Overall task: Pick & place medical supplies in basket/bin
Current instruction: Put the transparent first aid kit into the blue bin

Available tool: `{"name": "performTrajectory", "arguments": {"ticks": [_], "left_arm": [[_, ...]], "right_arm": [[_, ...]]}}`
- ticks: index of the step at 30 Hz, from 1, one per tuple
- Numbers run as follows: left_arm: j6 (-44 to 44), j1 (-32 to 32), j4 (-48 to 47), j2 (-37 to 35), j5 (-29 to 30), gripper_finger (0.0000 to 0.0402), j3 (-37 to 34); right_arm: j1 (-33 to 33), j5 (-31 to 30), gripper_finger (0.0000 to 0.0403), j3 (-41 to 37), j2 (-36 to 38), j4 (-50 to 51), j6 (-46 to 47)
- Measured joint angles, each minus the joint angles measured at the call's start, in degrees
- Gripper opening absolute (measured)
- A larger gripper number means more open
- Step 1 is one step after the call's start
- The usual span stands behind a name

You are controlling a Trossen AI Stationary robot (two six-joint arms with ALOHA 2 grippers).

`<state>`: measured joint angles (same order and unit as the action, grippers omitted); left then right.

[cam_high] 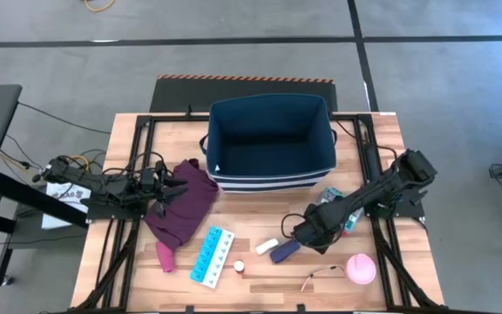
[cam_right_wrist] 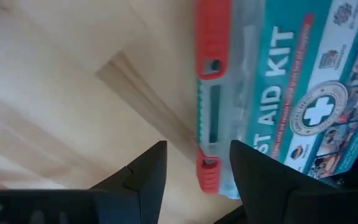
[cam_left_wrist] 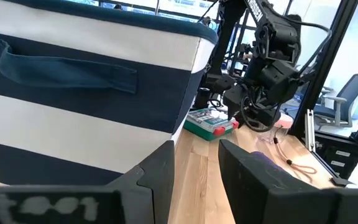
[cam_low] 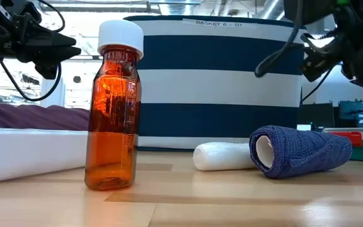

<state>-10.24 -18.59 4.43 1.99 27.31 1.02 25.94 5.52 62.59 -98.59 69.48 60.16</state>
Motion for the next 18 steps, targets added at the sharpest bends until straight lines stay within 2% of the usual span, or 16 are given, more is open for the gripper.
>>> {"name": "performTrajectory", "arguments": {"ticks": [7,12,18], "left_arm": [[-0.02,-0.01,-0.07,0.0,0.02,0.0114,0.02],[-0.02,-0.02,-0.13,0.01,0.04,0.0114,0.02],[-0.05,-0.02,-0.17,0.01,0.07,0.0114,0.02]], "right_arm": [[-0.09,-0.03,0.017,-2.25,-0.09,-5.31,-0.67],[-0.09,-2.53,0.017,-2.25,-0.09,-4.11,-0.67],[-0.09,-2.58,0.017,-2.27,-0.09,-3.71,-0.67]]}}
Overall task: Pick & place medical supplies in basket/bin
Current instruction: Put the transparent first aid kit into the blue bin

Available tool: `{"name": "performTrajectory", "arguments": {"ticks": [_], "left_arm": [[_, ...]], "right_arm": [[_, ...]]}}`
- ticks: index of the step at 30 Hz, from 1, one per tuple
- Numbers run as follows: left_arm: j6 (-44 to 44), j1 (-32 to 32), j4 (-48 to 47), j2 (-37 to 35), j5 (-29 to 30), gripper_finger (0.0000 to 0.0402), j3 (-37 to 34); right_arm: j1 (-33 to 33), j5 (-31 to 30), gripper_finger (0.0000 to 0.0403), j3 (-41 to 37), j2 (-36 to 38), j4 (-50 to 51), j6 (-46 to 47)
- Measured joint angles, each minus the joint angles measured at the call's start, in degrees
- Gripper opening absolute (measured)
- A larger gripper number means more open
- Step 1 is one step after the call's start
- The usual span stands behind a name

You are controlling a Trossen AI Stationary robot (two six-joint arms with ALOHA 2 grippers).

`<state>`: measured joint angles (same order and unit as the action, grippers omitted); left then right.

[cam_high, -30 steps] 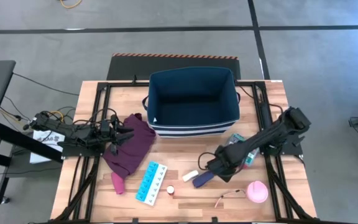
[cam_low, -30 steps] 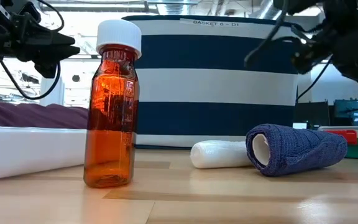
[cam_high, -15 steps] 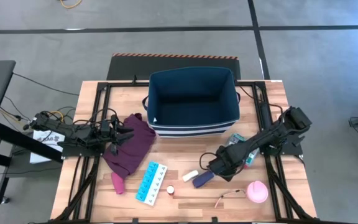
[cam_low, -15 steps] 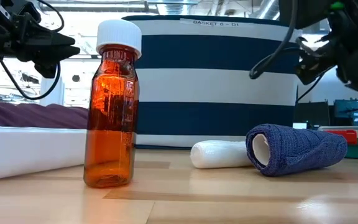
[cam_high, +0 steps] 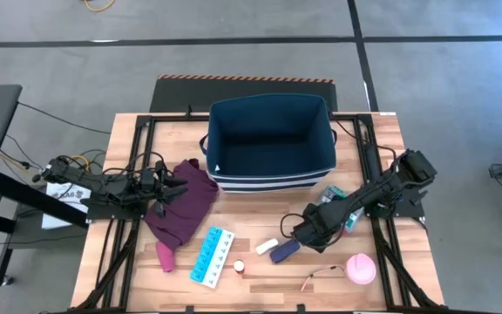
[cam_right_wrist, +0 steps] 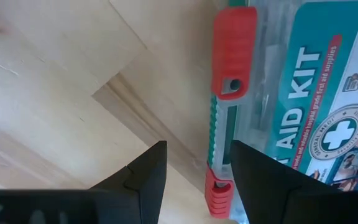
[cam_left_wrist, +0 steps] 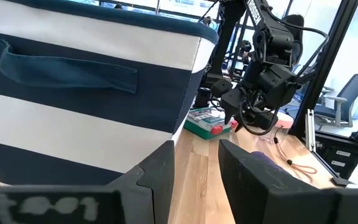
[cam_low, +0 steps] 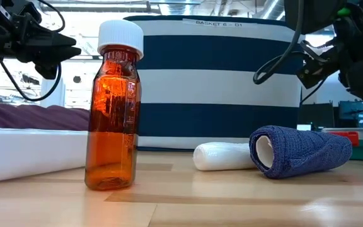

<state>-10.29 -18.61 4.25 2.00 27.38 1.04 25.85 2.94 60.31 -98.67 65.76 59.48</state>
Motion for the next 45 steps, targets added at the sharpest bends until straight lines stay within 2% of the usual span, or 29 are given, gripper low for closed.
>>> {"name": "performTrajectory", "arguments": {"ticks": [16,27,45], "left_arm": [[-0.04,0.0,-0.02,0.0,0.02,0.0114,0.0],[-0.04,0.01,-0.04,-0.01,0.02,0.0114,0.0],[-0.04,0.02,-0.09,0.0,0.02,0.0114,0.0]], "right_arm": [[-0.09,-0.3,0.0128,0.0,0.0,-0.27,1.63],[-0.89,-2.45,0.0139,0.0,-0.02,-0.28,1.99],[-0.87,-3.08,0.0125,-0.21,-0.02,-0.34,2.07]]}}
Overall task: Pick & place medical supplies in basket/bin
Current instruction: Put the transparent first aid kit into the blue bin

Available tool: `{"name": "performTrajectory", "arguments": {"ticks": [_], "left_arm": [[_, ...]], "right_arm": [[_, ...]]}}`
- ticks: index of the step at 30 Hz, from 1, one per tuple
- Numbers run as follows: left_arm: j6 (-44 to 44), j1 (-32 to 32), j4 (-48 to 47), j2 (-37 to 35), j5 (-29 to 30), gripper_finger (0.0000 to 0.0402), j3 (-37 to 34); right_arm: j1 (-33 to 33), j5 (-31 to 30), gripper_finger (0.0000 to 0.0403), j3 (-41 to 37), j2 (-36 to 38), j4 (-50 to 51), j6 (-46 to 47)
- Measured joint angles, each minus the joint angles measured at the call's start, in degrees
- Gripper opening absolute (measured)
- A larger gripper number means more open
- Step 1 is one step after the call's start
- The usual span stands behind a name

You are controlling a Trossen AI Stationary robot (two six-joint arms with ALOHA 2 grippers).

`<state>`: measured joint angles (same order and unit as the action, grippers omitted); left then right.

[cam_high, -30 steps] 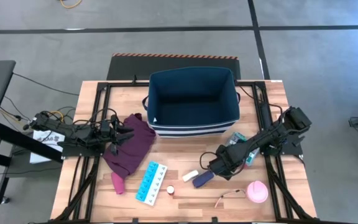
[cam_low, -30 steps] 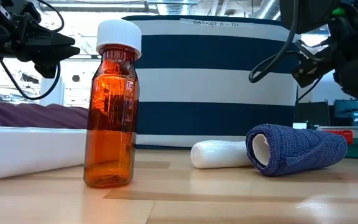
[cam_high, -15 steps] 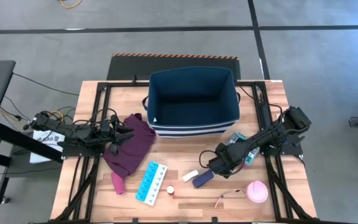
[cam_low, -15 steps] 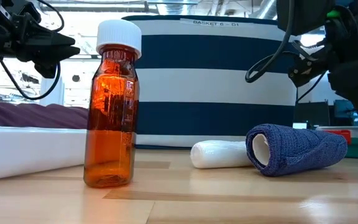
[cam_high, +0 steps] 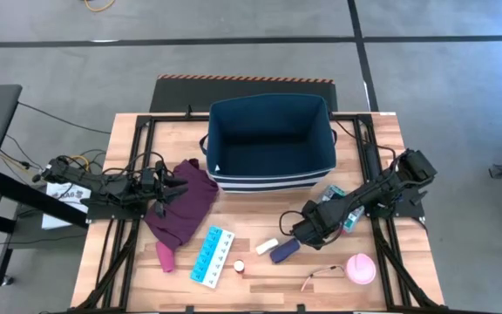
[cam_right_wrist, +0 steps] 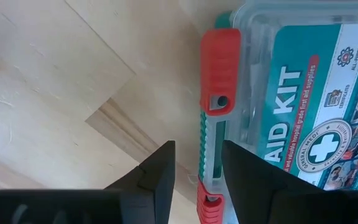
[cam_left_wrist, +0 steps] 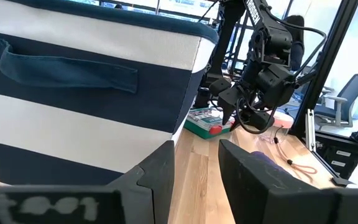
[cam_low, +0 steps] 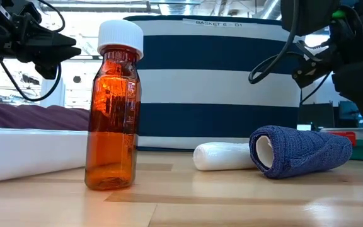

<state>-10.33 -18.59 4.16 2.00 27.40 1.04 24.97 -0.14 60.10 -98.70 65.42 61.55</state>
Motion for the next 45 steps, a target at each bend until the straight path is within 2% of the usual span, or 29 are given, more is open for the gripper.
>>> {"name": "performTrajectory", "arguments": {"ticks": [6,17,45], "left_arm": [[0.0,-0.02,-0.2,0.0,0.0,0.0114,0.0],[0.15,-0.02,-0.33,0.0,0.33,0.0114,0.0],[0.15,-0.02,-0.39,0.0,0.28,0.0114,0.0]], "right_arm": [[0.02,0.45,0.0123,-4.11,0.18,-1.22,2.72],[0.0,0.97,0.0121,-4.1,0.13,-1.24,-0.13],[0.0,0.02,0.006,-4.03,0.07,-0.95,-0.12]]}}
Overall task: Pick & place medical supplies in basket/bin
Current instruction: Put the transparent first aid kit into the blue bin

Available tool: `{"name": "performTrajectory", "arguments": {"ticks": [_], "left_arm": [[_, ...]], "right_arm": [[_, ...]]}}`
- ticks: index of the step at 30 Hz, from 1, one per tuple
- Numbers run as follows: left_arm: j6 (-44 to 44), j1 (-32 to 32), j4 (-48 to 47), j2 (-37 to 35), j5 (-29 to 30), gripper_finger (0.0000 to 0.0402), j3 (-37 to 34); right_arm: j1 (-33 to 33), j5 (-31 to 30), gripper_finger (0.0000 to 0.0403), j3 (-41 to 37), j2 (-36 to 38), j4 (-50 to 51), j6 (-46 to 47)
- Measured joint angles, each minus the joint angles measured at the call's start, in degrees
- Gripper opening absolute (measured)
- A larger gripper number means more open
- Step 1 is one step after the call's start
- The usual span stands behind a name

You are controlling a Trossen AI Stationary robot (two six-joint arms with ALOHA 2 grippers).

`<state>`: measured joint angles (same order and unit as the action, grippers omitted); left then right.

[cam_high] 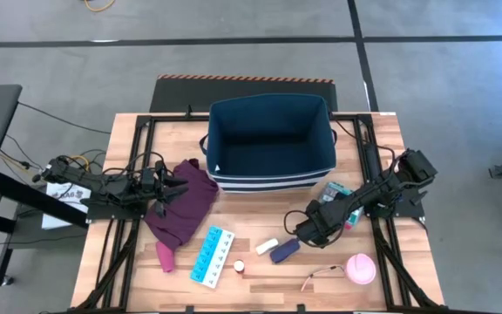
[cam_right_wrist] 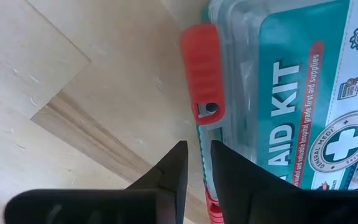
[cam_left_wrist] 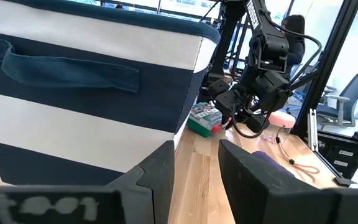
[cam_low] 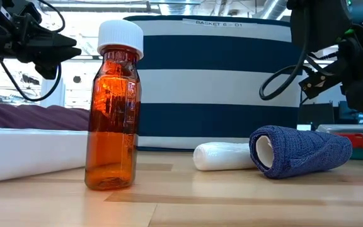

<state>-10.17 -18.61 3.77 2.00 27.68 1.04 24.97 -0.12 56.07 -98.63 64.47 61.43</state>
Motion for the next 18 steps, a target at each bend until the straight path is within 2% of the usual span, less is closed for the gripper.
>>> {"name": "performTrajectory", "arguments": {"ticks": [6,11,18], "left_arm": [[-0.02,0.01,0.0,0.0,0.0,0.0114,0.0],[-0.02,0.0,0.0,-0.02,0.0,0.0114,0.0],[-0.04,0.0,0.0,0.0,-0.02,0.0114,0.0]], "right_arm": [[0.0,0.25,0.0009,0.63,-0.09,-0.36,-0.07],[0.22,2.73,0.0012,4.96,-0.11,-0.59,0.06],[2.73,3.2,0.0006,16.08,-0.11,-0.63,-0.42]]}}
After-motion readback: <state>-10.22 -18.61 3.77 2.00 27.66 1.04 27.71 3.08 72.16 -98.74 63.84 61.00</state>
